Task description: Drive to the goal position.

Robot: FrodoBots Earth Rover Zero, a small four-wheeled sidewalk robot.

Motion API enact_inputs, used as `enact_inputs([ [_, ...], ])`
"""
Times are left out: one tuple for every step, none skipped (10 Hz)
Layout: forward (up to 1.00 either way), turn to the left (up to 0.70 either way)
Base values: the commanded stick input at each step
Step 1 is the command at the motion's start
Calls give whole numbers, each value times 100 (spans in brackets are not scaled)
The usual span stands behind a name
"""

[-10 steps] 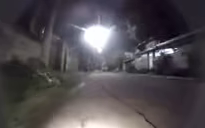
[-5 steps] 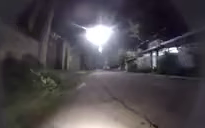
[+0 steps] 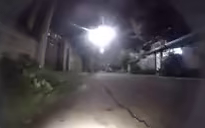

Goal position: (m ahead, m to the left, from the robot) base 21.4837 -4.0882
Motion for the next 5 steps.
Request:
enact_inputs([
  [70,0],
  [70,0],
  [70,0],
  [70,0],
  [70,0],
])
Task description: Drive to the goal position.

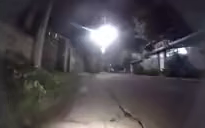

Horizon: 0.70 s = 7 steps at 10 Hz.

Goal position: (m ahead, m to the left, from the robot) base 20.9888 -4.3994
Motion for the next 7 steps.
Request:
enact_inputs([
  [70,0],
  [70,0],
  [70,0],
  [70,0],
  [70,0],
  [70,0],
  [70,0],
])
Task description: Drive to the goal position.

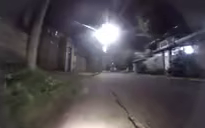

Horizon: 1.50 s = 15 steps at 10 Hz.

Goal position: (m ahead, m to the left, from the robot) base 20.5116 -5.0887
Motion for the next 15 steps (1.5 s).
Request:
enact_inputs([
  [70,0],
  [70,0],
  [70,0],
  [70,0],
  [70,0],
  [70,0],
  [70,0],
  [70,0],
  [70,0],
  [70,0],
  [70,0],
  [70,0],
  [70,0],
  [70,0],
  [70,0],
])
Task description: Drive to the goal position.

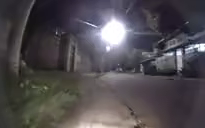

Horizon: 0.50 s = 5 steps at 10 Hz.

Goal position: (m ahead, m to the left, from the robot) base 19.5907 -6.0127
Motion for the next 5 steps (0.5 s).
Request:
enact_inputs([
  [70,0],
  [70,0],
  [70,0],
  [70,0],
  [70,0],
])
